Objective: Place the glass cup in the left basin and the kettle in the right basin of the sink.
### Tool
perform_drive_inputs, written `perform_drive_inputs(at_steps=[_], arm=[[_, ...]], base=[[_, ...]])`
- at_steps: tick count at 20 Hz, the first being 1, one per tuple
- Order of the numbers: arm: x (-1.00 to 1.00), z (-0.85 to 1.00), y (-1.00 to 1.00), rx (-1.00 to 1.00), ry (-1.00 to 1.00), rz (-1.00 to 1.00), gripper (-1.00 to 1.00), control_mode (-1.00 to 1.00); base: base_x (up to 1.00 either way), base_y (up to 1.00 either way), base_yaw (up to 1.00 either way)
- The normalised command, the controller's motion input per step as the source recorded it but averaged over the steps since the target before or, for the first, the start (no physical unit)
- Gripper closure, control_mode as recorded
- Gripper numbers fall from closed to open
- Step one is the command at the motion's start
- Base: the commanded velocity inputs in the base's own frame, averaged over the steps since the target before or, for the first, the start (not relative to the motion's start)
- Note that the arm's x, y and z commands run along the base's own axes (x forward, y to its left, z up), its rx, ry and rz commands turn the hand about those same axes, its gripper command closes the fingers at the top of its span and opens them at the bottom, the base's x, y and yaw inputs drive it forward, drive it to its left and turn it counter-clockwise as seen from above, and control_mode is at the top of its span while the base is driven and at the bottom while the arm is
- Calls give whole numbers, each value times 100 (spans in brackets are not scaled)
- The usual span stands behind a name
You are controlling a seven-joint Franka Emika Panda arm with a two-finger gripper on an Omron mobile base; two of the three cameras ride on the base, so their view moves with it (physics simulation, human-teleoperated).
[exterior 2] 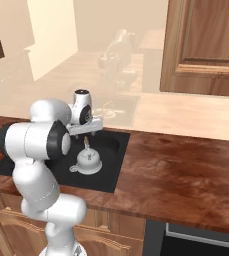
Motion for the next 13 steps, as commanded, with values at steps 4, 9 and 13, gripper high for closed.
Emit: perform_drive_inputs(at_steps=[4,9,13], arm=[[-62,38,-27,0,-10,0,-100,-100],[-41,44,-25,0,-8,0,-100,-100],[-44,47,-24,0,-7,0,-100,-100]], base=[[0,0,0],[0,0,0],[0,0,0]])
